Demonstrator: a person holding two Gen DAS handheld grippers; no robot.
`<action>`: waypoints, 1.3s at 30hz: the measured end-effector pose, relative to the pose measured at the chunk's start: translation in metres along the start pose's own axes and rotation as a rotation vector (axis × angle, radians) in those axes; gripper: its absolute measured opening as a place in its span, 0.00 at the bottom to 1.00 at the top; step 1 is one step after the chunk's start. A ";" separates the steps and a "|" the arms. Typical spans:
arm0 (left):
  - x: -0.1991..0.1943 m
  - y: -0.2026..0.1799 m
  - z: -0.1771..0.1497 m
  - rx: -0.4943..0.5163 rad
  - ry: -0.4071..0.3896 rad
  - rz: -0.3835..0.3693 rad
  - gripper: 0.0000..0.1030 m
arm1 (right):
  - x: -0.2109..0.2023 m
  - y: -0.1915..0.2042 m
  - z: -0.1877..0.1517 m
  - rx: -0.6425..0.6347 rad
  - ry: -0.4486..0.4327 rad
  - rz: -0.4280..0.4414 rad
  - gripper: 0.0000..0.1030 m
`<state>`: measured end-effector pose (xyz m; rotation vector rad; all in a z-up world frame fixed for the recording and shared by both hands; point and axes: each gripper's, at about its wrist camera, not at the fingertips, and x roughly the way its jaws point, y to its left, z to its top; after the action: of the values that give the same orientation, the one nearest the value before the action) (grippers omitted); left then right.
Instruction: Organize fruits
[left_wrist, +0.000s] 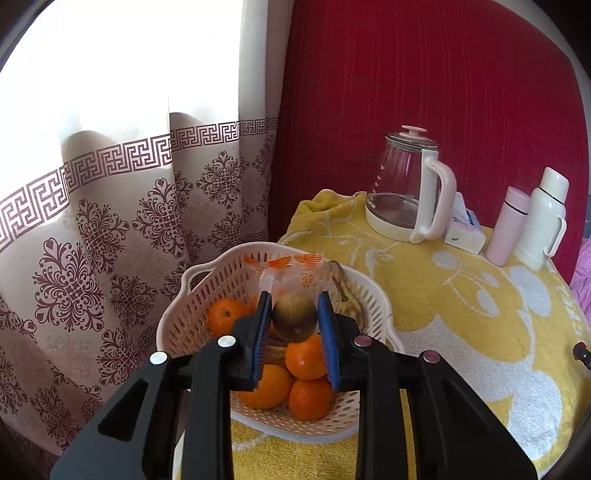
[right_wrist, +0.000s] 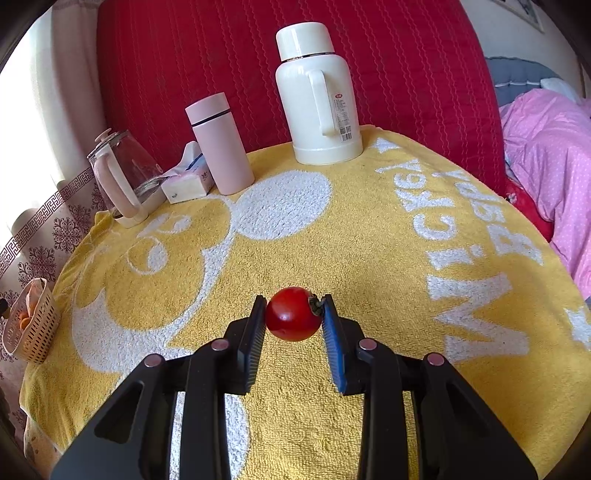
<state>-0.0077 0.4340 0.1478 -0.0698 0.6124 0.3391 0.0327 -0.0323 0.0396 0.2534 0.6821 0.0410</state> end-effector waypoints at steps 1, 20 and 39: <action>0.001 0.004 0.001 -0.007 0.001 0.006 0.27 | 0.000 0.000 0.000 0.000 0.000 -0.001 0.29; -0.027 0.056 0.023 -0.113 -0.088 0.035 0.86 | -0.001 0.010 0.001 0.009 0.021 -0.028 0.29; -0.068 0.115 0.042 -0.220 -0.214 0.117 0.94 | -0.051 0.310 0.006 -0.381 0.039 0.465 0.31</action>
<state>-0.0748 0.5299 0.2250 -0.2062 0.3658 0.5196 0.0105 0.2602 0.1513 0.0391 0.6291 0.6154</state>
